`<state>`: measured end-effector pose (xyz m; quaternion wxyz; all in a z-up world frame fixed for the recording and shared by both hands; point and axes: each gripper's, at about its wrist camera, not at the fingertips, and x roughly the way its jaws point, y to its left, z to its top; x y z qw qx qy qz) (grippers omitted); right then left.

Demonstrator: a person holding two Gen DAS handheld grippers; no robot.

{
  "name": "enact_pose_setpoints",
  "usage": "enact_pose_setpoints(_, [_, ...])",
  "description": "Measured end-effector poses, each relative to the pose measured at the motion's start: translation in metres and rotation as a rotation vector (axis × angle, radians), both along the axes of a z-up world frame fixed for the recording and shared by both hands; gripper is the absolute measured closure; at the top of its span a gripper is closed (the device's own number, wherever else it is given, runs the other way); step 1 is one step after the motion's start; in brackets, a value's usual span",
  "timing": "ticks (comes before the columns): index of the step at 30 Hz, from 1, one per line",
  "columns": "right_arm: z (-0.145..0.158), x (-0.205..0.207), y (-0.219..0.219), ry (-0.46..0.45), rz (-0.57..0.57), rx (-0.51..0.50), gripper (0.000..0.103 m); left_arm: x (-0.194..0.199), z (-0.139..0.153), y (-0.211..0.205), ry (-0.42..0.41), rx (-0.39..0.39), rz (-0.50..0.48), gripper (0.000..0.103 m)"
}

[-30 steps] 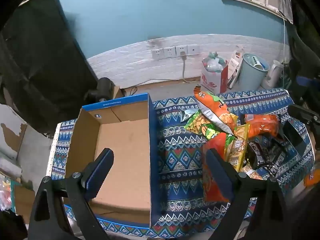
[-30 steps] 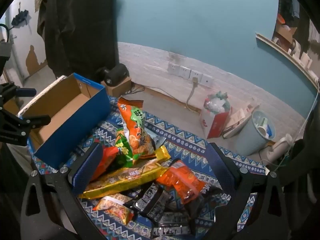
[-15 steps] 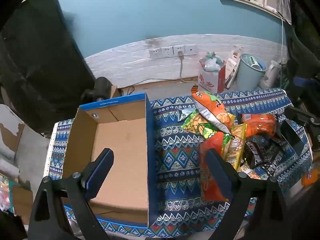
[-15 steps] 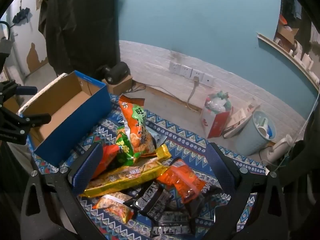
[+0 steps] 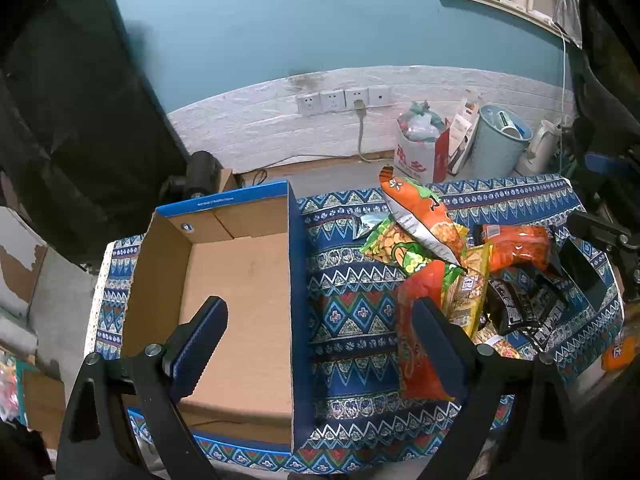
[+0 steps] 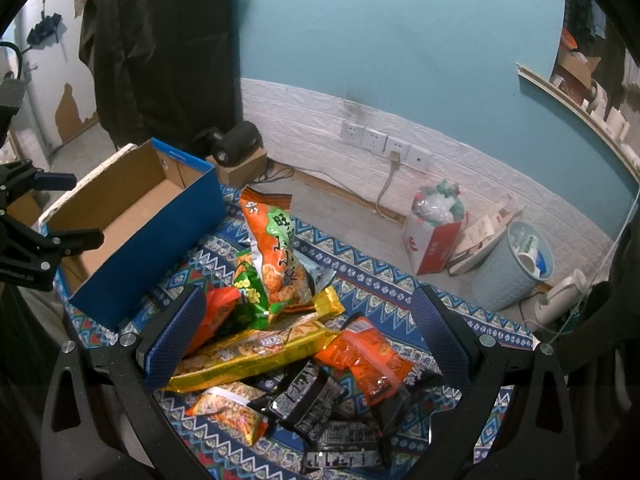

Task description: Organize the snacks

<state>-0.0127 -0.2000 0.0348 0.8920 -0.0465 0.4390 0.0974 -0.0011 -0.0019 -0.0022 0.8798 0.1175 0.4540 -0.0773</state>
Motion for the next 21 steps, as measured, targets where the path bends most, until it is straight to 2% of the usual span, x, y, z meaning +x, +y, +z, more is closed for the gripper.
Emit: enact_pose_setpoints(21, [-0.0025,-0.0008,0.0026,0.006,0.007,-0.004,0.003,-0.0026,-0.0024,-0.0014,0.003,0.000,-0.003,0.008])
